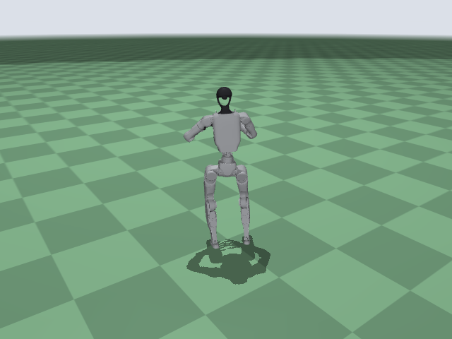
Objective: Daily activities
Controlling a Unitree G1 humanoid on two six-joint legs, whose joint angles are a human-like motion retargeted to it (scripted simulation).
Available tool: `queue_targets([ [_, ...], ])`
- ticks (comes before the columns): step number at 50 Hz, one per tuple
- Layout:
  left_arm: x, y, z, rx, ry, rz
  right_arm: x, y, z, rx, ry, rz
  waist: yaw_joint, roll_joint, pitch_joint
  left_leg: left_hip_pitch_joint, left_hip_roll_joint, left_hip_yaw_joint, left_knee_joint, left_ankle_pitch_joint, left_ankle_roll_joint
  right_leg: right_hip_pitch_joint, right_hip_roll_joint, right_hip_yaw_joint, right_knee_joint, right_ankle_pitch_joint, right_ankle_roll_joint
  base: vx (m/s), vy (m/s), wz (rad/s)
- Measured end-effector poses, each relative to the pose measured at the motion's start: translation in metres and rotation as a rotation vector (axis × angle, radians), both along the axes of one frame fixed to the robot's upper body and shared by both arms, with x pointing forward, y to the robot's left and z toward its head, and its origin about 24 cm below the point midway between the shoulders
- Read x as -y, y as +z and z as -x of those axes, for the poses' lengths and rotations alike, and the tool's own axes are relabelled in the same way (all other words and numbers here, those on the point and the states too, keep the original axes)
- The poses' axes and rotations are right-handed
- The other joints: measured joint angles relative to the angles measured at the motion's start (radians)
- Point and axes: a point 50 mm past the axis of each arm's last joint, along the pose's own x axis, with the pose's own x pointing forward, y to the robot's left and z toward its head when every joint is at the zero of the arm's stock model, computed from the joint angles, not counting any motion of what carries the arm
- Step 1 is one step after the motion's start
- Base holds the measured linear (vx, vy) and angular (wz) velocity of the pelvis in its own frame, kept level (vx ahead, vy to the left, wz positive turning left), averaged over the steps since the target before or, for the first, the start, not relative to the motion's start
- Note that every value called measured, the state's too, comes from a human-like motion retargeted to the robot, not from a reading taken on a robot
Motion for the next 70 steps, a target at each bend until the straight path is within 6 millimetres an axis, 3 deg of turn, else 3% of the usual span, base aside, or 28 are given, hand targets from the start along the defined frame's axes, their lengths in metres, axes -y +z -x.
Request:
queue_targets([
  [26, -0.029, -0.007, 0.009, -0.008, 0.155, 0.273, -0.034, 0.006, 0.008, 0.039, 0.103, -0.062, 0.000, 0.006, 0.010, 0.064, 0.021, 0.058, -0.010, 0.033, 0.025, 0.023, 0.026, 0.033, -0.045, 0.006, 0.035, 0.01, -0.02, -0.23],
  [48, -0.043, -0.004, 0.021, -0.027, 0.185, 0.452, -0.052, 0.009, 0.021, -0.110, 0.245, -0.395, -0.033, 0.004, -0.002, 0.123, 0.056, 0.104, 0.026, 0.033, 0.052, 0.059, 0.067, 0.058, -0.075, -0.015, 0.062, 0.04, -0.02, -0.27],
  [57, -0.034, 0.005, 0.011, -0.012, 0.117, 0.550, -0.040, 0.006, 0.024, -0.144, 0.242, -0.519, -0.065, -0.018, -0.017, 0.149, 0.070, 0.132, 0.037, 0.045, 0.064, 0.065, 0.085, 0.077, -0.082, -0.021, 0.075, 0.02, -0.03, -0.34],
  [63, -0.017, -0.001, -0.004, -0.090, 0.040, 0.629, -0.007, 0.002, 0.023, -0.132, 0.144, -0.598, -0.078, -0.036, -0.022, 0.161, 0.077, 0.156, 0.044, 0.052, 0.072, 0.059, 0.095, 0.088, -0.082, -0.026, 0.088, 0.02, -0.03, -0.37],
  [70, 0.002, -0.015, 0.004, -0.227, -0.067, 0.697, 0.017, -0.005, 0.025, -0.151, 0.085, -0.679, -0.075, -0.050, -0.032, 0.177, 0.085, 0.190, 0.052, 0.062, 0.079, 0.048, 0.107, 0.107, -0.082, -0.031, 0.110, 0.02, -0.03, -0.44],
])
